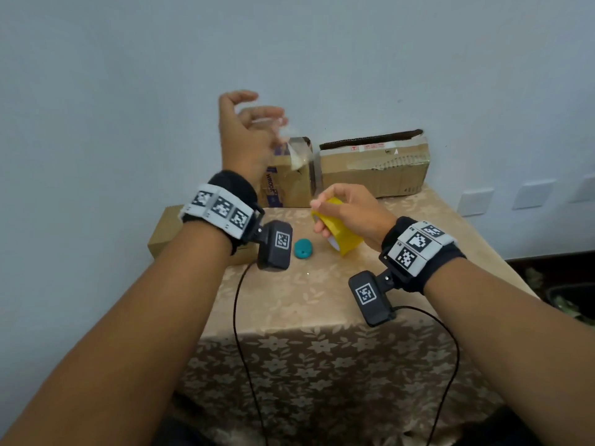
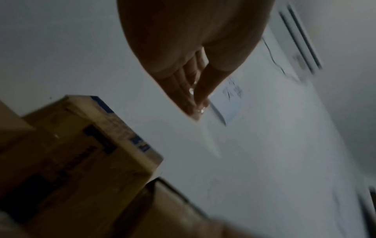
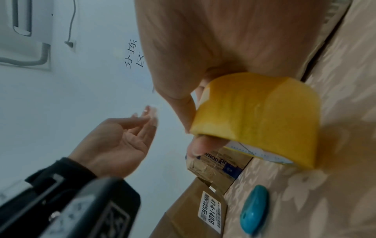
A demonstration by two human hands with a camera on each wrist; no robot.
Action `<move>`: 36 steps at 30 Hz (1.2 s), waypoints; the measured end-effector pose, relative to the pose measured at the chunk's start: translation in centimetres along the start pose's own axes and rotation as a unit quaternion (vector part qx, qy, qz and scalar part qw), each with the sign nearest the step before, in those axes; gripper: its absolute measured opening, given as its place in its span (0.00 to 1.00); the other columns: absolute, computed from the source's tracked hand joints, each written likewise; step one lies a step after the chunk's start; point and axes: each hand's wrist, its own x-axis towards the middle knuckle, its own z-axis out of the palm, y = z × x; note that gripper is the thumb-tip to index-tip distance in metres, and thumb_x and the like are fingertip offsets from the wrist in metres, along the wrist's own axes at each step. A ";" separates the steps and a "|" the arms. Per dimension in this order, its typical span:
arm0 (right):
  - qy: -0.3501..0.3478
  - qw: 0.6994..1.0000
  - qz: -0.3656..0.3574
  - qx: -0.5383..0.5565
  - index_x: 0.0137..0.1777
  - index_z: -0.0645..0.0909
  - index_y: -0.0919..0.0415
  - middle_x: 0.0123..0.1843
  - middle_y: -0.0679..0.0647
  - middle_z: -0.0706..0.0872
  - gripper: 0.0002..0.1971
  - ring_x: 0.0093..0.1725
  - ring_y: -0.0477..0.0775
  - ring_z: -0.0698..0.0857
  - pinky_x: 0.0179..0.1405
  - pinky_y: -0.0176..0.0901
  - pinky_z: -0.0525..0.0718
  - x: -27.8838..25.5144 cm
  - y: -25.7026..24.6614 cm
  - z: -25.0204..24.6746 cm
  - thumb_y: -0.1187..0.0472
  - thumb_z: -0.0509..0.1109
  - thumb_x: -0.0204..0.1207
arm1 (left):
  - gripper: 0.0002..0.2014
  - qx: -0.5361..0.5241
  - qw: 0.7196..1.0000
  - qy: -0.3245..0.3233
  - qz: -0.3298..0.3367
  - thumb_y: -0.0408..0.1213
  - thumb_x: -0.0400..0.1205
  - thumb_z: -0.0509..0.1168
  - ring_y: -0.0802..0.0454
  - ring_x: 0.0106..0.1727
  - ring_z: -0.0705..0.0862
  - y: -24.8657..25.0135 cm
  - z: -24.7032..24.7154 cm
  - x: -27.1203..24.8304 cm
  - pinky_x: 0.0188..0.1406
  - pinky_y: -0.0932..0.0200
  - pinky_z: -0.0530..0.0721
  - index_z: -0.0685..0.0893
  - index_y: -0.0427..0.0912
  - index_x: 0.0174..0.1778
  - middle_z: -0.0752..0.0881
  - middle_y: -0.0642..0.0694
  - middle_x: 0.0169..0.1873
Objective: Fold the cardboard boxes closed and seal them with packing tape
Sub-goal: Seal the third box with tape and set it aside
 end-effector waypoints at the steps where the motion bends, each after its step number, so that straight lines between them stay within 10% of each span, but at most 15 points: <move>1: 0.008 1.000 -0.001 0.016 0.52 0.79 0.64 0.37 0.65 0.90 0.06 0.32 0.58 0.87 0.36 0.47 0.89 0.0 0.0 0.0 0.62 0.72 0.85 | 0.25 0.048 0.998 -0.035 -0.010 0.15 0.79 0.66 0.48 0.52 0.92 -0.8 0.2 -0.4 0.49 0.44 0.92 0.70 0.44 0.64 0.91 0.40 0.52; 12: 0.024 0.994 0.022 0.106 0.63 0.75 0.61 0.48 0.68 0.91 0.17 0.36 0.58 0.92 0.29 0.42 0.88 0.2 -0.3 -0.1 0.78 0.69 0.80 | 0.23 0.197 0.947 -0.237 -0.096 0.34 0.82 0.74 0.47 0.61 0.88 -3.4 0.8 -1.6 0.66 0.38 0.86 0.71 0.50 0.67 0.89 0.41 0.58; 26: 0.015 0.995 -0.009 0.100 0.65 0.76 0.63 0.54 0.68 0.91 0.19 0.38 0.58 0.93 0.34 0.45 0.89 0.3 -0.3 0.2 0.79 0.71 0.79 | 0.24 0.218 0.950 -0.224 0.012 0.25 0.72 0.81 0.57 0.40 0.91 -3.8 0.9 -2.9 0.46 0.60 0.90 0.78 0.43 0.59 0.91 0.43 0.41; 36: 0.005 0.998 0.034 0.045 0.73 0.72 0.62 0.49 0.64 0.92 0.21 0.40 0.54 0.92 0.35 0.41 0.89 0.8 0.5 0.1 0.73 0.70 0.83 | 0.19 0.337 0.906 -0.237 0.095 0.32 0.74 0.75 0.59 0.37 0.88 -4.2 1.5 -3.4 0.43 0.44 0.90 0.77 0.52 0.54 0.89 0.53 0.34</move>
